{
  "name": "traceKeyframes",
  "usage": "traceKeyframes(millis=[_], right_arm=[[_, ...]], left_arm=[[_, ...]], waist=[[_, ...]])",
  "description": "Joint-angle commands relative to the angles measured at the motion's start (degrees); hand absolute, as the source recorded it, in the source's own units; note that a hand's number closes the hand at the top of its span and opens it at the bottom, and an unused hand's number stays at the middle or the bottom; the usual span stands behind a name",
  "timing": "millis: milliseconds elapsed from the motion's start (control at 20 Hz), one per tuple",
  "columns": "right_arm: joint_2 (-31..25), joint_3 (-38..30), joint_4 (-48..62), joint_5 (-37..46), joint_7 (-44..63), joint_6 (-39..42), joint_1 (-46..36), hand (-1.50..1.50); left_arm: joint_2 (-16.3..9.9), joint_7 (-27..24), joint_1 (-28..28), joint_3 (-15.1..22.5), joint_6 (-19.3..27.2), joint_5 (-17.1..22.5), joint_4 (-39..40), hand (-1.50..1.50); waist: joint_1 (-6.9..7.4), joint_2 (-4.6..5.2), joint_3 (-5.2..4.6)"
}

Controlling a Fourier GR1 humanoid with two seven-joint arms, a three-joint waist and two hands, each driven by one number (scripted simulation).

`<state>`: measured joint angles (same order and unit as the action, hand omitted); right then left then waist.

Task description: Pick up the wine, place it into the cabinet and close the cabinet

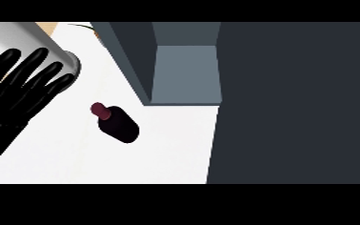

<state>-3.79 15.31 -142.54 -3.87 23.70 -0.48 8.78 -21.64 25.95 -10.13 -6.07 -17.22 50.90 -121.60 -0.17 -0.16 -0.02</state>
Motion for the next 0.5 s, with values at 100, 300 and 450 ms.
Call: traceKeyframes(millis=[100,300,450], right_arm=[[0.92,6.32,-10.44,7.03,10.62,-5.28,-2.56,-1.5],[-0.5,6.76,-12.49,5.37,9.87,-5.25,-0.09,-1.5],[0.3,9.24,-8.24,8.65,9.4,-7.2,-3.2,-1.5]], left_arm=[[-1.23,2.26,2.89,-3.12,-1.93,3.04,-0.23,-1.5],[0.48,3.95,2.5,-0.39,2.22,-0.06,-4.21,-1.5],[-1.22,4.33,0.25,-2.47,0.38,-0.76,0.5,-1.5]], waist=[[0.04,-0.01,-0.06],[-0.22,-0.11,0.0],[-0.21,0.02,-0.02]])
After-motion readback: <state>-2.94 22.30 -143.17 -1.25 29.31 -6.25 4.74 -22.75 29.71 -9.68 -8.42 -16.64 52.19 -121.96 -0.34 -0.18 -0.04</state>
